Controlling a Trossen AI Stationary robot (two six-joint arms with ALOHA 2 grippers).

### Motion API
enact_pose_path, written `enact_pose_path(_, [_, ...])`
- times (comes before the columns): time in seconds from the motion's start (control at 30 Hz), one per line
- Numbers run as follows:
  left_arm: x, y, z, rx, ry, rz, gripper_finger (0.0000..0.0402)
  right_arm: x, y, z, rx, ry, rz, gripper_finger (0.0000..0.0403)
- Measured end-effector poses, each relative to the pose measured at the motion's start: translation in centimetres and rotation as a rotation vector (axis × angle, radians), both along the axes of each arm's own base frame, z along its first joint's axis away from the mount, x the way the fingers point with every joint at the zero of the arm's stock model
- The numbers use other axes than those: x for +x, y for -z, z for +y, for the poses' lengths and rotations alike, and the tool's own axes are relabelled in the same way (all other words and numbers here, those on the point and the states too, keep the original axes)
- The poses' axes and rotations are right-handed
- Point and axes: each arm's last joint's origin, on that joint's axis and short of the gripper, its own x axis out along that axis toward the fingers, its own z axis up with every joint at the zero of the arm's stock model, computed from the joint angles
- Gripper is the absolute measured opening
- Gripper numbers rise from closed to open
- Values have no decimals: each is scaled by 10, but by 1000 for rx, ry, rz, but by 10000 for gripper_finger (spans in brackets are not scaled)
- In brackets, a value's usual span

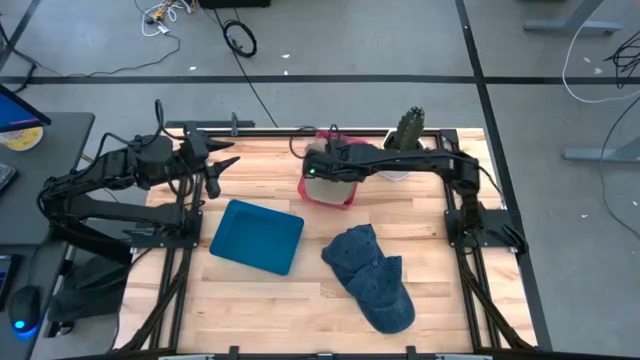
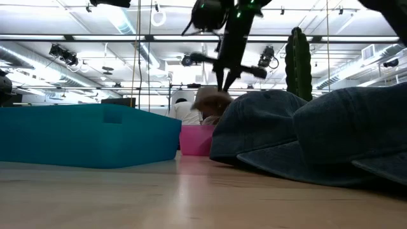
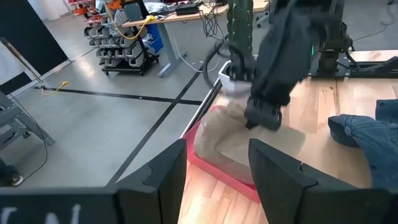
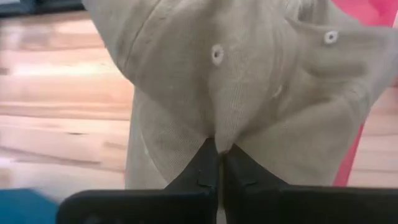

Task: Pick & Place hat
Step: Put the brown cap into the pink bin

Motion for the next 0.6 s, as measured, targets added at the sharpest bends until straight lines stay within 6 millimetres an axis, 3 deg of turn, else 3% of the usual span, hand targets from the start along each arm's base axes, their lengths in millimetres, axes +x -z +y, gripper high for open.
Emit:
enact_pose_path(0.23, [0,0,0,0,0,0,177,8,28,-2,-22,34,78,0])
enact_pose_path(0.6, [0,0,0,-1,0,0,177,7,31,-16,-101,135,46,0])
